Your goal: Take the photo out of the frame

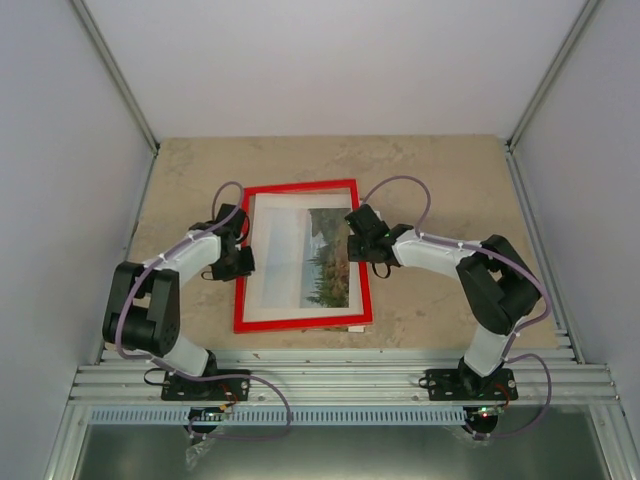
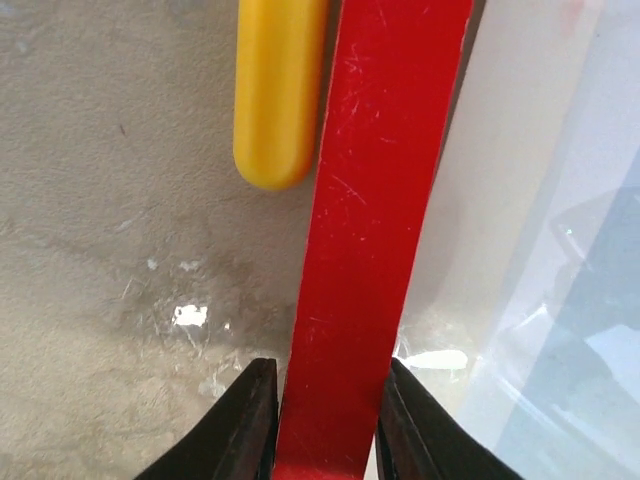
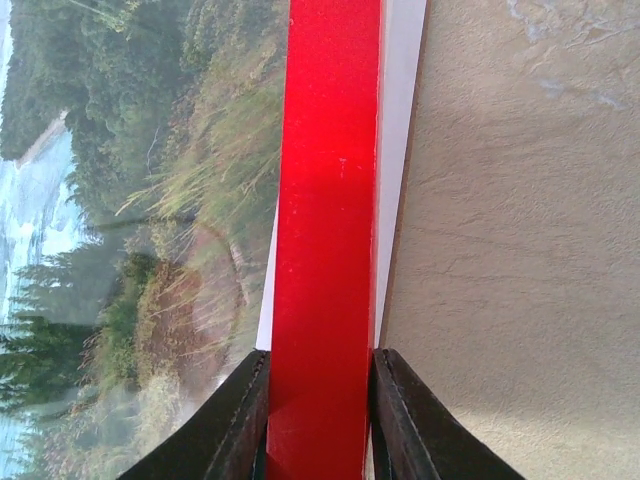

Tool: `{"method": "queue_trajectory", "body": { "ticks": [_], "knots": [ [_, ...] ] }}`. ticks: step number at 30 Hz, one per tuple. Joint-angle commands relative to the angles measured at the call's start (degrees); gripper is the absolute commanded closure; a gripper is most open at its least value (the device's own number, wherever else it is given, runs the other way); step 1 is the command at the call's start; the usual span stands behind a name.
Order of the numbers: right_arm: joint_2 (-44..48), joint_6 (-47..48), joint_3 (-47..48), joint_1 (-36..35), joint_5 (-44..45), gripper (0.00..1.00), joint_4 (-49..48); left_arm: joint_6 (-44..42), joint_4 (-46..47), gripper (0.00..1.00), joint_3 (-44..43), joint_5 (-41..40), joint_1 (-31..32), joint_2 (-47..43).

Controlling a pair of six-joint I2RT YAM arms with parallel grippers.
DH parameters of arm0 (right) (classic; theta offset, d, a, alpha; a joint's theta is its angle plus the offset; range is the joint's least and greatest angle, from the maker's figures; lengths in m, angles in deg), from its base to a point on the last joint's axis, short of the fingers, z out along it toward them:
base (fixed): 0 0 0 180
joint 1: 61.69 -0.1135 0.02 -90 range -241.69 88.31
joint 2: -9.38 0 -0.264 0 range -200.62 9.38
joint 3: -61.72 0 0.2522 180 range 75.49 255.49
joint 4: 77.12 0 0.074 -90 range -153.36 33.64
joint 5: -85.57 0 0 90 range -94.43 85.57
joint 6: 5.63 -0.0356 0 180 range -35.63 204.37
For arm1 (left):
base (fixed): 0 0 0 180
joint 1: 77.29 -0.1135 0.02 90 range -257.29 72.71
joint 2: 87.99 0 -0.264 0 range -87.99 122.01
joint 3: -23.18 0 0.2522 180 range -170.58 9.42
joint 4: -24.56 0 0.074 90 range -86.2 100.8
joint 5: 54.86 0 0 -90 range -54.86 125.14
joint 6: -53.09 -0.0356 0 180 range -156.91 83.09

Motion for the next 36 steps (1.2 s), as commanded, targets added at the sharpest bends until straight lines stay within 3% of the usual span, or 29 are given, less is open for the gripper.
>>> {"method": "queue_trajectory", "body": {
  "ticks": [1, 12, 20, 28, 36],
  "knots": [
    [2.3, 2.0, 1.3, -1.0, -0.8, 0.81, 0.4, 3.2, 0.7, 0.91, -2.6, -1.1, -0.2, -3.1],
    [6.0, 3.6, 1.2, -0.9, 0.5, 0.88, 1.9, 3.7, -3.0, 0.96, -4.8, -2.0, 0.2, -7.6],
    [9.0, 6.6, 1.0, 1.5, 1.5, 0.93, 4.8, 5.6, -4.7, 0.98, -10.4, 1.9, 3.9, -8.9],
    [15.3, 17.1, -2.4, 8.6, 7.3, 1.0, 9.2, 10.1, 1.1, 1.0, -15.8, 11.4, 11.2, -4.2],
    [21.8, 28.2, -3.7, 21.9, 6.6, 1.0, 9.4, 14.3, 8.4, 1.0, -27.2, 16.7, 20.7, 7.0]
  ]
}}
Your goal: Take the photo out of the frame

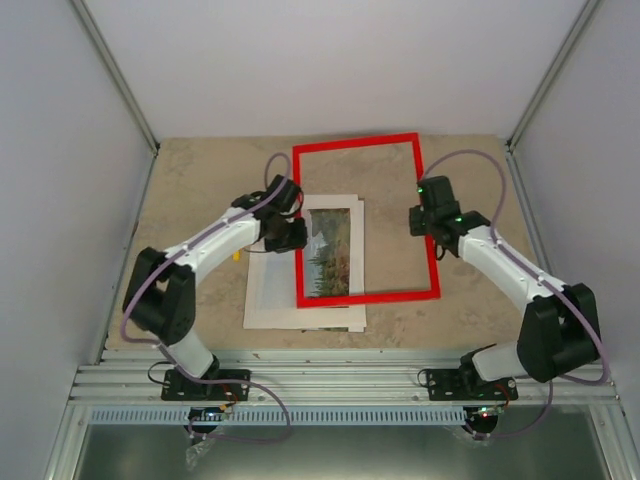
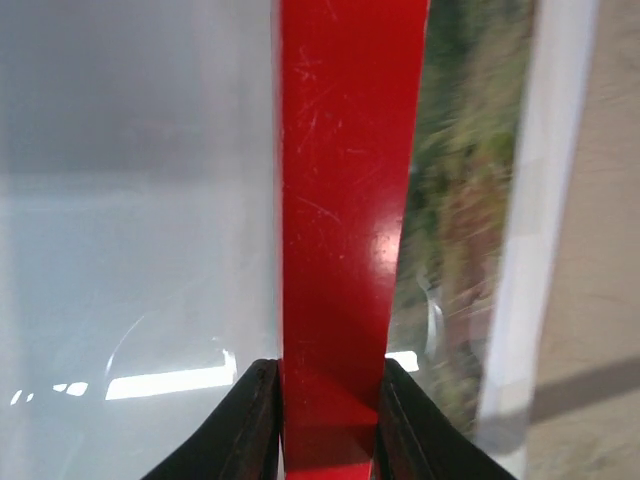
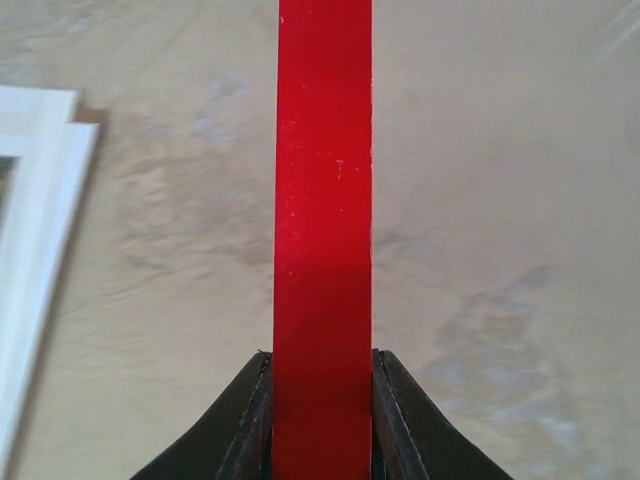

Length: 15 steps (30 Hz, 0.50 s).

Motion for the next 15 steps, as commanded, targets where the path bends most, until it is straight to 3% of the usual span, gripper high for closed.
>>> {"method": "queue_trajectory", "body": {
  "ticks": [1, 9, 15],
  "knots": [
    [1.7, 7.7, -0.7, 6.9, 0.9, 1.0, 1.8, 5.3, 12.3, 1.0, -9.7, 8.8, 4.8, 4.7],
    [-3.2, 10.0, -1.5, 21.8, 1.2, 1.0, -5.5, 9.1, 17.7, 1.0, -24.2, 13.1, 12.0, 20.5],
    [-8.3, 16.5, -3.2, 29.2, 2.3, 1.0, -17.1, 9.9, 17.3, 1.0, -34.6, 13.5, 16.1, 31.5]
  ]
}}
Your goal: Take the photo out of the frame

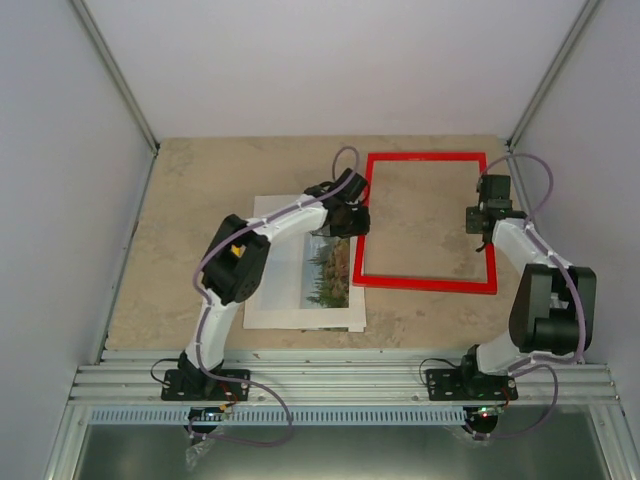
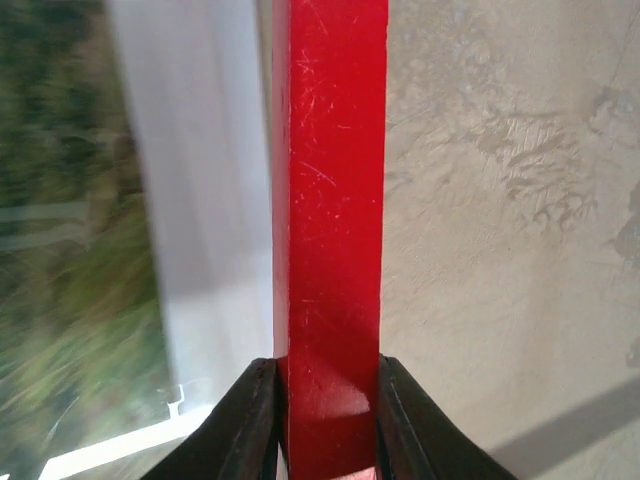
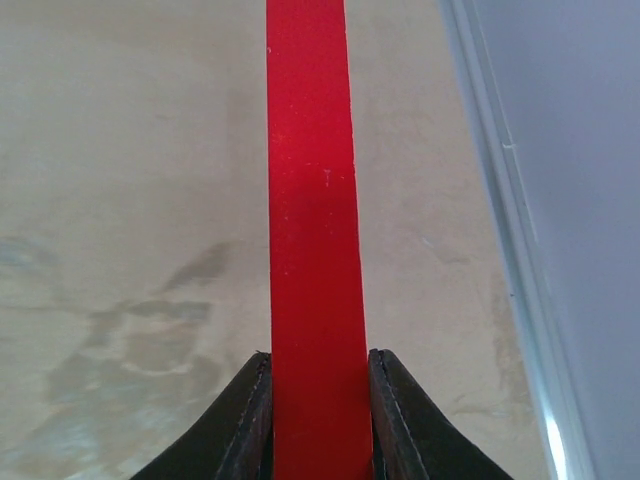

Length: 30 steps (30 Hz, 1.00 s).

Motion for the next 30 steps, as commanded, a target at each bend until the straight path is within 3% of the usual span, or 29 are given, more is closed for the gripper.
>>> {"method": "queue_trajectory", "body": {
  "ticks": [1, 8, 16, 24, 26, 30],
  "knots": [
    [-3.7, 2.3, -2.0, 4.1, 0.2, 1.0, -14.1, 3.8, 8.3, 1.0, -7.7, 10.6, 4.9, 3.5],
    [-10.7, 9.0, -1.8, 8.2, -3.0, 1.0, -20.3, 6.9, 9.7, 1.0, -13.4, 10.1, 7.5, 9.9],
    [-21.0, 9.7, 3.7, 8.8, -3.0, 0.9, -19.6, 10.9, 14.6, 0.99, -6.1, 8.7, 7.6, 10.0],
    [-22.5, 10.1, 4.9, 8.9, -2.1, 0.63, -18.7, 9.6, 12.3, 0.66, -5.1, 2.6, 7.2, 8.4],
    [-22.4, 9.7, 4.9, 8.9, -1.9, 0.55, -18.3, 9.8, 11.7, 0.61, -5.0, 2.3, 6.8, 8.5],
    [-20.8, 8.3, 5.1, 8.9, -0.6, 0.51, -17.3, 10.2, 11.1, 0.52, -4.0, 1.3, 6.1, 7.8]
  ]
}}
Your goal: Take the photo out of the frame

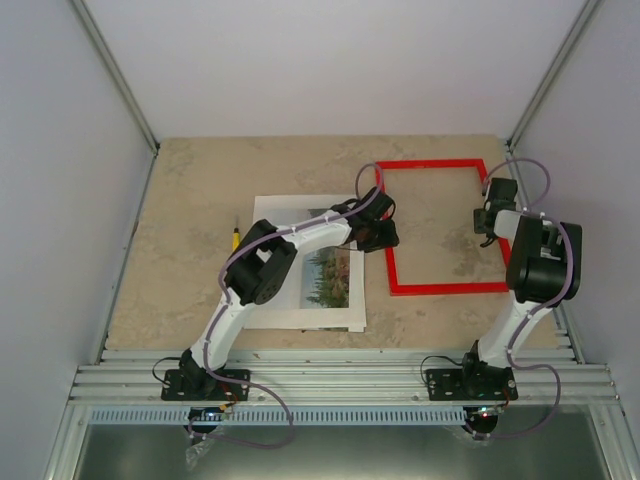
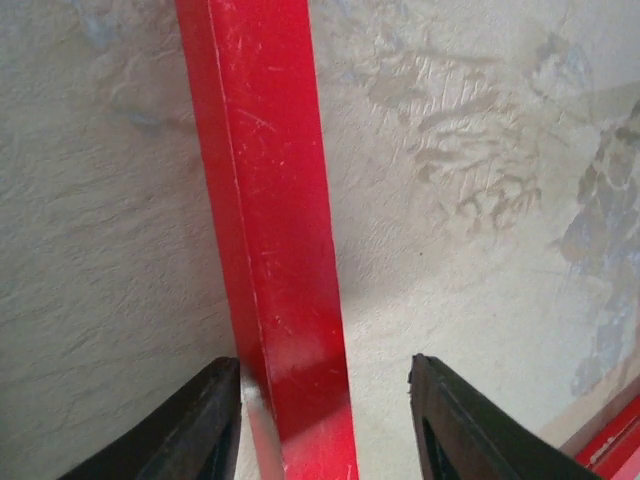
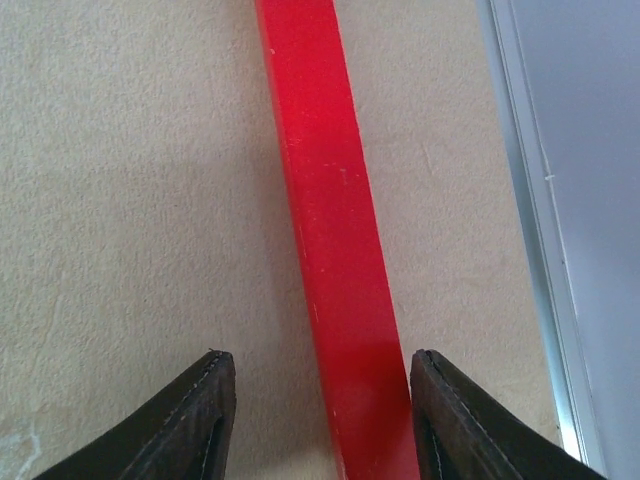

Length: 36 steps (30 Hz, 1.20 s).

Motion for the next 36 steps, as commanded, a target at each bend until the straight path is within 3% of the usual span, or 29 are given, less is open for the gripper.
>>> {"method": "queue_trajectory", "body": {
  "ticks": [1, 9, 17, 28, 36],
  "knots": [
    [1.7, -3.3, 1.5, -0.2, 2.3, 0.51, 0.8, 0.7, 0.7, 0.49, 1.8, 0.4, -0.4, -3.7],
    [12.4, -15.5, 2.6, -2.9, -8.3, 0.44, 10.4, -1.5, -0.6, 0.29, 5.7, -2.4, -1.5, -12.3],
    [21.6, -23.7, -1.9, -15.9, -20.7, 0.38, 14.6, -5.0, -2.1, 0.13, 17.9, -5.6, -6.8, -27.1],
    [28.5, -36.9, -10.7, -34.4, -33.6, 0.3, 14.0, -10.0, -6.4, 0.03, 40.7, -7.2, -19.1, -48.5],
    [28.6, -43.8, -14.8, -45.7, -39.5, 0.24, 11.9, -14.4, -9.3, 0.0, 49.5, -6.1, -19.7, -56.9]
  ]
}}
